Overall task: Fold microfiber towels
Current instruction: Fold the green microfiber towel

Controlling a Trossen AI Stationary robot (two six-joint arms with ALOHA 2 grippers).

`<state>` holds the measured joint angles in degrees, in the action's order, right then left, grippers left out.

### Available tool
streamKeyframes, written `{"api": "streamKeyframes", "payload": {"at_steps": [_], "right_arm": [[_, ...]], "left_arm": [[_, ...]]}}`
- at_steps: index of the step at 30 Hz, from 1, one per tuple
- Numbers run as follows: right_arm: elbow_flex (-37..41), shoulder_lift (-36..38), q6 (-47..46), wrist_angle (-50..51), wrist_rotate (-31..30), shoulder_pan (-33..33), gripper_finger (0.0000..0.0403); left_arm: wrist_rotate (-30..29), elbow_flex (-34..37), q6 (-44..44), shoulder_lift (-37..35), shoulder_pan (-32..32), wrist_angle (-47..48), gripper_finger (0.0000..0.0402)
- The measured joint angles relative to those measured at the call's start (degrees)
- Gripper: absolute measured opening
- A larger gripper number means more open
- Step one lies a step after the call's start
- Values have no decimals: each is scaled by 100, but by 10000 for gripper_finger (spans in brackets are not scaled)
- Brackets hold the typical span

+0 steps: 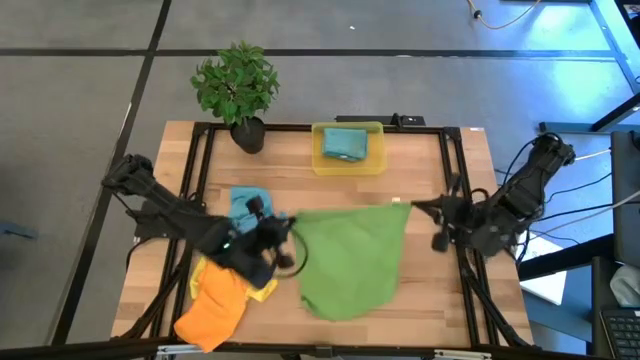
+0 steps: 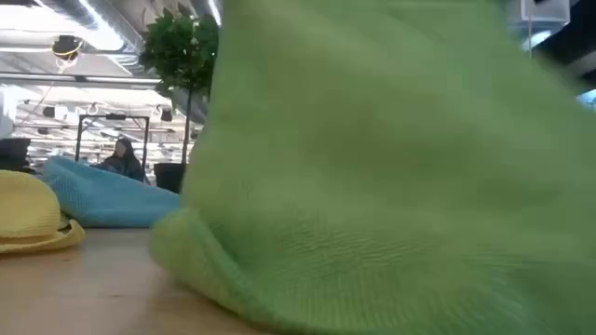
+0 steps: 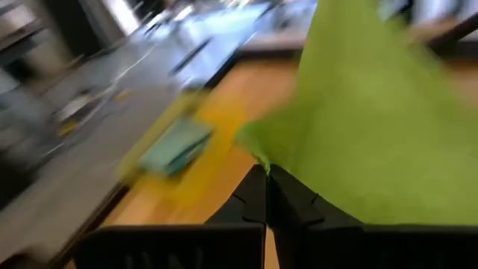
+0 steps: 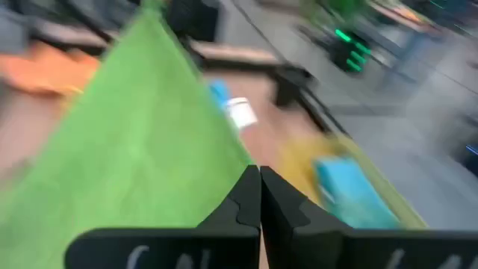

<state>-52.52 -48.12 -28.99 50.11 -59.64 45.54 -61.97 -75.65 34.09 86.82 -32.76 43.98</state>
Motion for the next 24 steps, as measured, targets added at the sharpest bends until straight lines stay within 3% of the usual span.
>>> {"api": "streamKeyframes", "payload": {"at_steps": [4, 10, 18, 24], "right_arm": [[337, -4, -659, 825, -147, -561, 0], [995, -7, 222, 149, -111, -1470, 0], [1763, -10, 2077, -1737, 772, -2493, 0], [1986, -9, 2495, -2013, 1710, -2855, 0]], "left_arm": [[299, 519, 257, 6, 643, 66, 0], [482, 1072, 132, 1, 1474, -140, 0], [819, 1195, -355, 22, 2005, -160, 0], [1298, 1195, -788, 30, 1902, -224, 0]]}}
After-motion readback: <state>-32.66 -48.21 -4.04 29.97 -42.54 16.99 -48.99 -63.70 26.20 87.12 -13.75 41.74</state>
